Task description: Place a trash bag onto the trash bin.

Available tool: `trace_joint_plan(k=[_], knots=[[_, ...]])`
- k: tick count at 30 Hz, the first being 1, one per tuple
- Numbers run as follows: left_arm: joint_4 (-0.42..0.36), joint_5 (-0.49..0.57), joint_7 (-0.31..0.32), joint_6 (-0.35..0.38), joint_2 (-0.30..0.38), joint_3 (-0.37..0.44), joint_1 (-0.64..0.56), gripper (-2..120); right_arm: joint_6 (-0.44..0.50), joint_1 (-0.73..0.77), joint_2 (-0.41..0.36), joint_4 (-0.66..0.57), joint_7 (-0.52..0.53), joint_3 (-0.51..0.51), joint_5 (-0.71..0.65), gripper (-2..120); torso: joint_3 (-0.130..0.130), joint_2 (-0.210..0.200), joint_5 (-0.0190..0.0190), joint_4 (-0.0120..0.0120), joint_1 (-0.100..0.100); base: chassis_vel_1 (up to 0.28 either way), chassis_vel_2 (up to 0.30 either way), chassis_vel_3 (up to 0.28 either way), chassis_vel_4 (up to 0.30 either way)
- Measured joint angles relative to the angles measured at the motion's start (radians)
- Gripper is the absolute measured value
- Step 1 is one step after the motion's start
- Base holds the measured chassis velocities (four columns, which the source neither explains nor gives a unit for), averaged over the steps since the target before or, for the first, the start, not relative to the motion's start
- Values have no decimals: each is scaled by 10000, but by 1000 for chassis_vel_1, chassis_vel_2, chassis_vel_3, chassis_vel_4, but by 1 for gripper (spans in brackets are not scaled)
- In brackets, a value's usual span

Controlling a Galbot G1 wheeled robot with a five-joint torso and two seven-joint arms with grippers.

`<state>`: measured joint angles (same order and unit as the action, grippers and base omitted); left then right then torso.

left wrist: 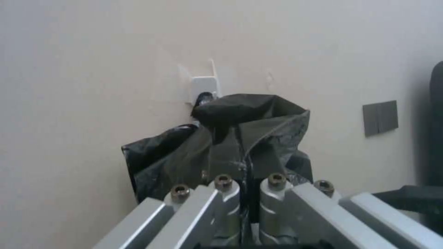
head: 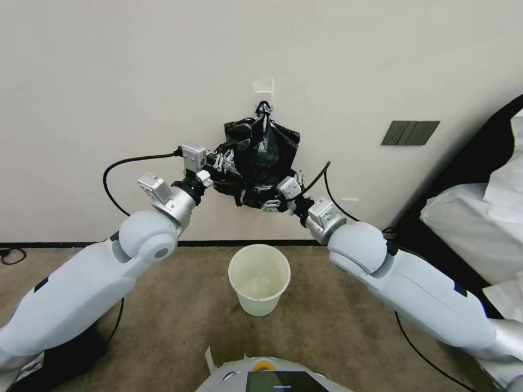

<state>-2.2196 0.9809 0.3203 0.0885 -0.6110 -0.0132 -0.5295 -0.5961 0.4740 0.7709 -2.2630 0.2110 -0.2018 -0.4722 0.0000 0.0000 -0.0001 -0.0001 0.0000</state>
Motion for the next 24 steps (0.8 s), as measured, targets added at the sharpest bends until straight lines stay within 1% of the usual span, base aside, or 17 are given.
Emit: trace_joint_plan(k=[1,3,7,9,14,16,18,19,20,21,22,24], knots=[[0,0,0,0,0,0,0,0,0,0,0,0,0,0,0,100,0,0,0,0,0,0,0,0,0],[3,0,0,5,-60,-6,13,0,-58,-227,12,105,-140,-332,425,100,0,0,0,0,0,0,0,0,0],[17,0,0,16,-110,-15,15,0,-178,-453,251,279,-177,-685,831,100,0,-1,1,2,0,0,0,0,0],[16,0,0,17,-116,-15,-1,0,-367,-622,379,406,-200,-917,1311,100,0,0,0,3,0,0,0,0,0],[-24,0,1,20,-111,0,-47,0,-786,-726,406,473,-200,-1109,1561,99,0,0,0,1,0,0,0,0,0],[-46,-1,2,21,-110,17,-89,0,-898,-728,421,482,-187,-1179,1551,96,0,0,0,0,0,0,0,0,0],[-46,-4,4,24,-120,28,-108,0,-910,-704,468,523,-157,-1208,1510,92,0,-1,0,2,0,0,0,0,0],[-46,-4,4,24,-120,28,-108,0,-910,-704,468,523,-157,-1208,1510,92,0,-1,0,2,0,0,0,0,0],[-46,-5,5,24,-126,34,-118,0,-910,-684,483,545,-145,-1221,1506,85,0,-1,0,1,0,0,0,0,0],[-46,-8,5,25,-128,43,-144,0,-900,-638,507,568,-82,-1235,1517,82,0,0,0,0,0,0,0,0,0],[-46,-8,5,25,-128,43,-144,0,-900,-638,507,568,-82,-1235,1517,82,0,0,0,0,0,0,0,0,0],[-58,-20,5,25,-129,82,-235,0,-868,-519,533,594,66,-1209,1605,70,0,0,0,1,-1,0,0,0,0]])
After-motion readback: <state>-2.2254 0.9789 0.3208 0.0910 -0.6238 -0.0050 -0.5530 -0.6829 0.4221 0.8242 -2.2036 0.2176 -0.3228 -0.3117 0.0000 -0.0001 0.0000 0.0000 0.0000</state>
